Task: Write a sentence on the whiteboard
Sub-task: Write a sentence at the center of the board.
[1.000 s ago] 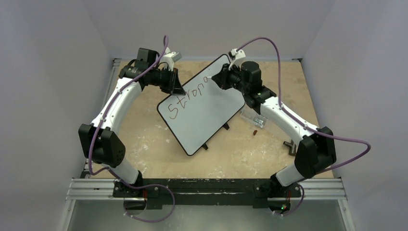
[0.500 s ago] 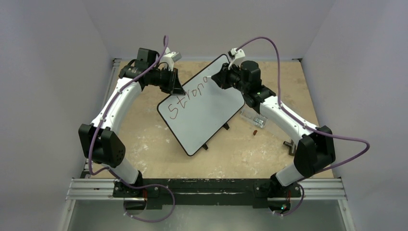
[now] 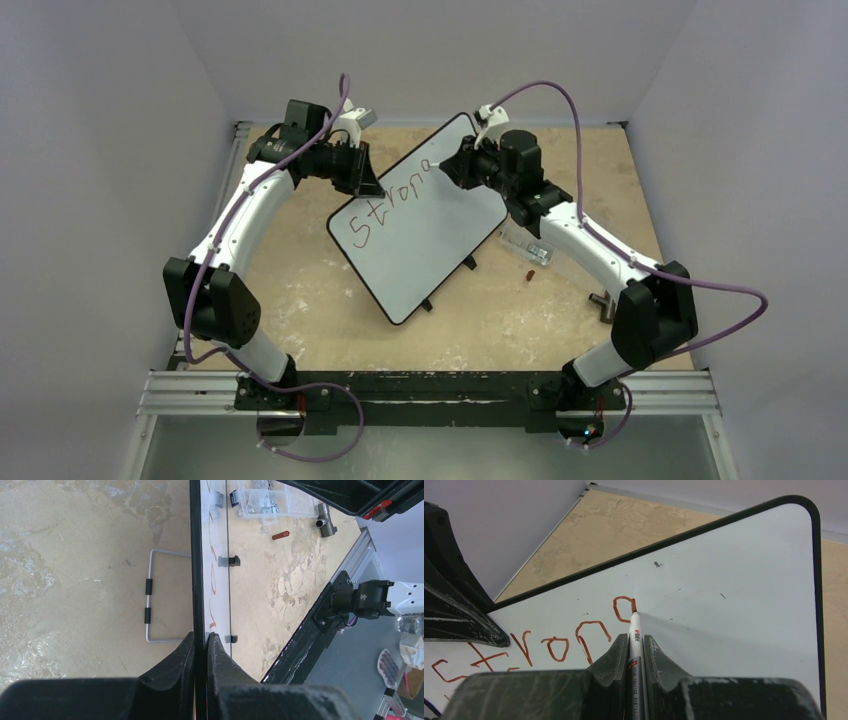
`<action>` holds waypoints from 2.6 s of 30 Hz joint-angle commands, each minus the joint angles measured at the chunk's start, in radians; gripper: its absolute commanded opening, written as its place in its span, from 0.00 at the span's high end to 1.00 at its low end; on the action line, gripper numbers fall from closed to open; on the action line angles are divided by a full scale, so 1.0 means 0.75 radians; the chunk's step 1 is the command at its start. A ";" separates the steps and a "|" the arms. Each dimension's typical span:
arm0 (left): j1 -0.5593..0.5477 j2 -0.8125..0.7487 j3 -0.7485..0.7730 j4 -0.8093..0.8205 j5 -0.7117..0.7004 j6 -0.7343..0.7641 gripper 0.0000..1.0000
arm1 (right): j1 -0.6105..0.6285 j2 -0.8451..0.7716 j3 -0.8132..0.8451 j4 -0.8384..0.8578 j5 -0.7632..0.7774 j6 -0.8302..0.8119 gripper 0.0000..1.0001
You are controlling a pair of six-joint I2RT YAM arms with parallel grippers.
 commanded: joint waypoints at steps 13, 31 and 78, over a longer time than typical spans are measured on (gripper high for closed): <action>-0.009 -0.092 0.015 0.118 0.005 0.088 1.00 | 0.004 -0.078 -0.161 -0.024 -0.026 -0.025 1.00; -0.009 -0.097 0.014 0.120 0.010 0.084 1.00 | 0.006 -0.104 -0.185 -0.037 -0.184 0.023 1.00; -0.011 -0.108 0.010 0.127 0.006 0.051 1.00 | -0.097 -0.251 -0.198 0.251 0.092 0.019 1.00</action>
